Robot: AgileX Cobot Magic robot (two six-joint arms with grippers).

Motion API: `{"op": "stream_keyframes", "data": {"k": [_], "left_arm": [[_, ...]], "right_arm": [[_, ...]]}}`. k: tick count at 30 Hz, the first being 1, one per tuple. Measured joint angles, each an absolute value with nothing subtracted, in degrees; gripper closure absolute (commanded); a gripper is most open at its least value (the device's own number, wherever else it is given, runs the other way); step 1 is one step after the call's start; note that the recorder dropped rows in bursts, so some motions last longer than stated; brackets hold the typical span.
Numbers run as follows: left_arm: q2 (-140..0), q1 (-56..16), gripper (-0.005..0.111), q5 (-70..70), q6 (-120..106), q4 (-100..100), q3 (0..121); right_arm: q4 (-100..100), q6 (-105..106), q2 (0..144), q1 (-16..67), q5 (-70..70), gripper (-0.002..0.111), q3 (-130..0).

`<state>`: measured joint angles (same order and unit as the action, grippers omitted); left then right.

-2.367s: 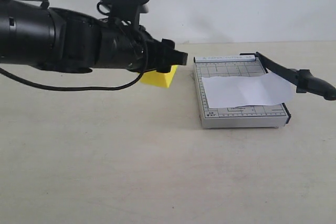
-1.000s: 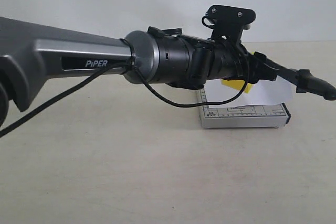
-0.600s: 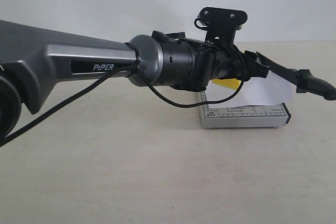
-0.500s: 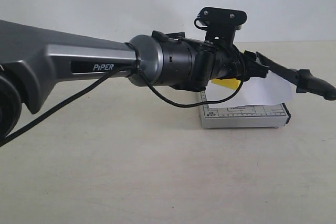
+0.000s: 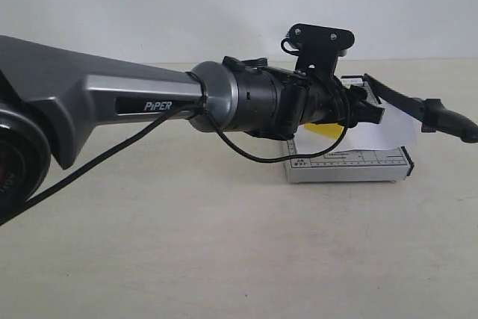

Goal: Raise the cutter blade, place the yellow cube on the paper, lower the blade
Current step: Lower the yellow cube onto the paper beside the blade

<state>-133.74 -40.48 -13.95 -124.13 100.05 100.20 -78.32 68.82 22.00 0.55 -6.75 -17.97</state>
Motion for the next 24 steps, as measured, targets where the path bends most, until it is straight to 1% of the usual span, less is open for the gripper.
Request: {"op": "stream_keyframes", "data": {"k": [24], "left_arm": [[-134.4, -40.5, 0.102, -14.1, -124.1, 100.0, 100.4]], "right_arm": [[-78.3, 68.8, 22.0, 0.6, -5.2, 0.109, -18.0]]}}
